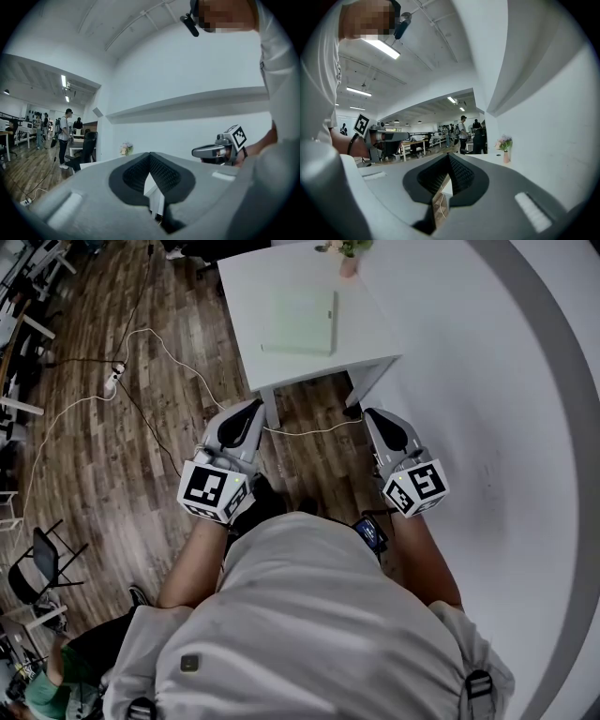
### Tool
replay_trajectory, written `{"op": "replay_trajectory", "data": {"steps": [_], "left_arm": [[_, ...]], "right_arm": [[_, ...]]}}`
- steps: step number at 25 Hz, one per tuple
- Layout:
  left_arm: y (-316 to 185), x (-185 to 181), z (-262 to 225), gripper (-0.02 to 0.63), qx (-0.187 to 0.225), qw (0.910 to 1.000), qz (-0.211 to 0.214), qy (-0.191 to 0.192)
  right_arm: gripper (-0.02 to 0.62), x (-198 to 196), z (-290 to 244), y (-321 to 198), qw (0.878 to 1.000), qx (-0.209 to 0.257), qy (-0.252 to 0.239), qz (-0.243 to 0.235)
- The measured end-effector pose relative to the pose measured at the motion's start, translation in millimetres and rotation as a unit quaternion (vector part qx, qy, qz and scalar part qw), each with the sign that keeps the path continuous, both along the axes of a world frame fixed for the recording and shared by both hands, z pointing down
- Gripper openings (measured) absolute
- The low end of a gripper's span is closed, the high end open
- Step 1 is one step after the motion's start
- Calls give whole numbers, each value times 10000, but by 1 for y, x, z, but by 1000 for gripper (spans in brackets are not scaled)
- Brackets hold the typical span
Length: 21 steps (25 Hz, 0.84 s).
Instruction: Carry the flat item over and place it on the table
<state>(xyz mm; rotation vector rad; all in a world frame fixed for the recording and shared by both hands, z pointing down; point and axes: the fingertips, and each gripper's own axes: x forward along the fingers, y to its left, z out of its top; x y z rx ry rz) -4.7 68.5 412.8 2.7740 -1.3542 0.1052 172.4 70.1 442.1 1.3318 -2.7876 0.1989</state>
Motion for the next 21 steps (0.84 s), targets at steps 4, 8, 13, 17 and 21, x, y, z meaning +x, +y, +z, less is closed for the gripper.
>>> {"op": "replay_trajectory", "data": {"steps": [4, 8, 13, 17, 21], "left_arm": [[2, 1, 2, 0, -12, 10000, 39, 58], [-1, 2, 4, 0, -76, 9999, 60, 97], [-5, 2, 7, 0, -120, 9998, 108, 82], [-14, 0, 8, 0, -131, 9999, 95, 48], [-28, -1, 5, 0, -66, 9999, 118, 36]], "right_arm": [[9, -1, -3, 4, 10000, 17, -6, -5], [9, -3, -1, 1, 10000, 9, 42, -50], [9, -3, 2, -6, 10000, 18, 33, -51], [9, -4, 2, -15, 10000, 37, 45, -73], [9, -5, -2, -31, 9999, 104, 65, -83]]}}
